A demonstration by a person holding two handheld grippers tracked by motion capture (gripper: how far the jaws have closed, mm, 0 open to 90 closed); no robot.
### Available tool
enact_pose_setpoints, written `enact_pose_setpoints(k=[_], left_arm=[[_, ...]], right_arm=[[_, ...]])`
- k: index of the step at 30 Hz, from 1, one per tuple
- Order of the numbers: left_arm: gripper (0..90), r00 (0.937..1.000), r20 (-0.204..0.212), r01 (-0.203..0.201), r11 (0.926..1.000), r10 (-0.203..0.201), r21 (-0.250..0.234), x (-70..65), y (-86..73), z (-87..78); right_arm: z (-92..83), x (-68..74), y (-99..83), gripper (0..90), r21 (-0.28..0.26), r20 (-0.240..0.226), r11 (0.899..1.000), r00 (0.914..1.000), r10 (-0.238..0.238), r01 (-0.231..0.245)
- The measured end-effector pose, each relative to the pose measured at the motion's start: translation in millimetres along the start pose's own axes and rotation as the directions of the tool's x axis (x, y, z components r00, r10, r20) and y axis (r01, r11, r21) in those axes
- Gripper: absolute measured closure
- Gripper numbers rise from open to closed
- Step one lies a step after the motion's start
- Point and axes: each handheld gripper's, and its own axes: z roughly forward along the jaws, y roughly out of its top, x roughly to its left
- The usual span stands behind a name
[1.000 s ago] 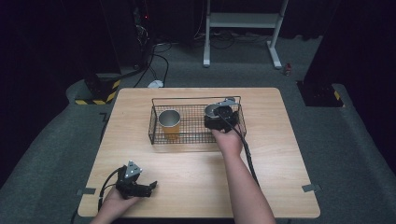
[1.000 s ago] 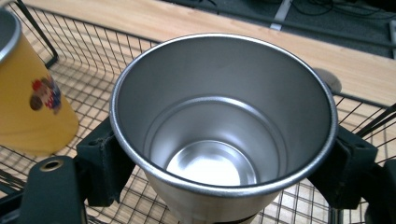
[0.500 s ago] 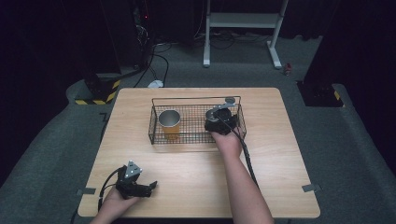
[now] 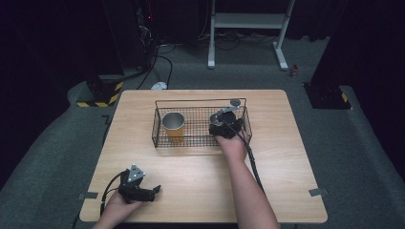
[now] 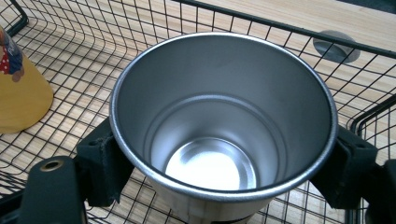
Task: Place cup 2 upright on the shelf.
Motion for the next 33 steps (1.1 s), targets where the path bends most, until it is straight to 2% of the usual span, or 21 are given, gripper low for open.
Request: enact_pose_setpoints(k=[15, 23, 33], left_arm=[[0.3, 1.0000, -0.002, 0.002, 1.0000, -0.002, -0.004, -0.3, -0.3, 0.0], [0.3, 1.0000, 0.000, 0.006, 1.0000, -0.006, -0.004, -0.4, -0.3, 0.0], [0.3, 1.0000, 0.000, 0.005, 1.0000, -0.005, -0.003, -0.4, -0.3, 0.0]], right_arm=[[3.8, 0.5, -0.3, 18.5, 0.011, 0.000, 1.000, 1.0000, -0.003, 0.003], [5.9, 1.1, -1.3, 18.4, 0.026, 0.008, 0.999, 0.9997, -0.021, 0.021], [5.6, -0.6, -1.1, 18.4, 0.042, -0.002, 0.999, 0.9998, -0.018, 0.018]])
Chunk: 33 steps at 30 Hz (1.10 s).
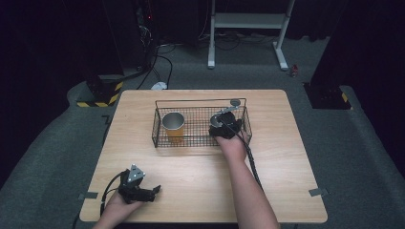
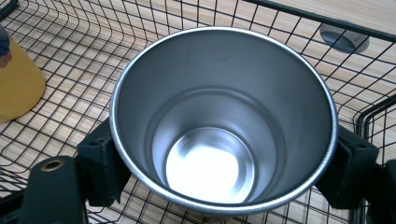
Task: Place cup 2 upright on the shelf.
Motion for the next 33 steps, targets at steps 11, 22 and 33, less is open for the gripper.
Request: enact_pose_setpoints(k=[11, 22, 33], left_arm=[[0.3, 1.0000, 0.000, 0.000, 1.0000, 0.000, 0.000, 0.0, 0.0, 0.0], [0.3, 1.0000, 0.000, 0.000, 1.0000, 0.000, 0.001, 0.1, 0.0, 0.0], [0.3, 1.0000, 0.001, 0.000, 1.0000, 0.000, 0.000, 0.1, 0.1, 0.0]], right_arm=[[0.5, 0.2, -0.3, 18.4, 0.001, 0.002, 1.000, 1.0000, 0.001, -0.001], [1.1, 0.4, -0.2, 18.0, -0.005, 0.003, 1.000, 0.9999, -0.012, 0.012], [-2.0, 1.5, 0.4, 11.8, -0.008, -0.006, 1.000, 1.0000, -0.001, 0.001]])
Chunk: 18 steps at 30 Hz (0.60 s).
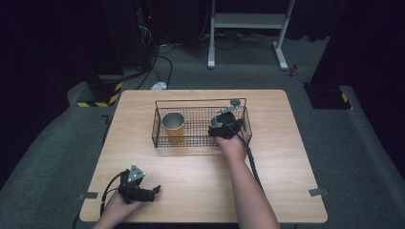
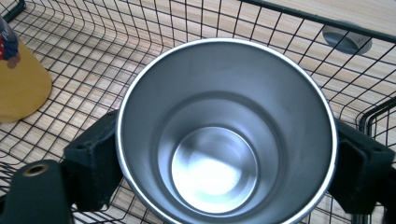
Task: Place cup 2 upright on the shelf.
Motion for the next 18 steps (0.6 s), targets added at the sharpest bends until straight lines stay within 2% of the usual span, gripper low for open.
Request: enact_pose_setpoints(k=[12, 18], left_arm=[[0.3, 1.0000, 0.000, -0.003, 1.0000, 0.003, 0.002, 0.1, 0.1, -0.1], [0.3, 1.0000, 0.000, -0.003, 1.0000, 0.003, 0.002, 0.2, 0.0, 0.0]], right_arm=[[-10.4, -0.4, 2.8, 10.6, -0.042, 0.011, 0.999, 0.9999, 0.007, -0.006], [-23.1, -1.7, 4.2, 10.7, -0.074, 0.013, 0.997, 0.9999, 0.009, -0.008]])
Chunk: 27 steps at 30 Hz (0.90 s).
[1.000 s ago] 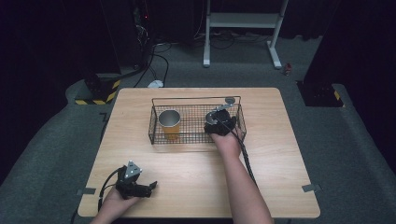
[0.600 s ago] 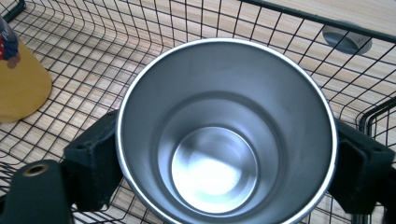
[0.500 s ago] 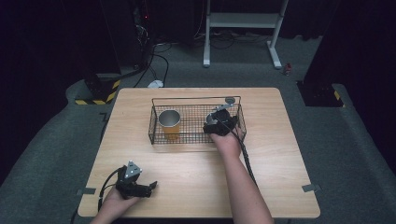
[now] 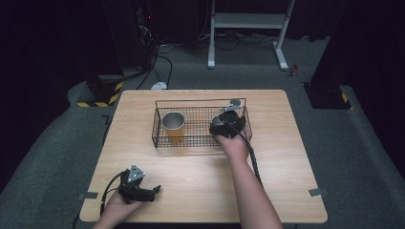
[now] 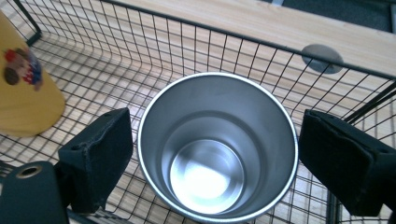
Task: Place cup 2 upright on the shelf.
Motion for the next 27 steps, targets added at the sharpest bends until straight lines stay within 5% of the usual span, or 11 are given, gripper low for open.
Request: enact_pose_setpoints(k=[12, 27], left_arm=[[0.2, 1.0000, 0.001, 0.002, 1.0000, -0.002, -0.001, -0.1, 0.1, 0.2], [0.2, 1.0000, 0.001, 0.001, 1.0000, -0.001, -0.001, -0.1, 0.1, 0.3]], right_arm=[[-34.8, 3.9, -7.4, 11.1, -0.086, -0.032, 0.996, 0.9993, -0.020, 0.017], [-62.5, -3.2, -55.5, 11.6, -0.117, -0.028, 0.993, 0.9988, -0.039, 0.036]])
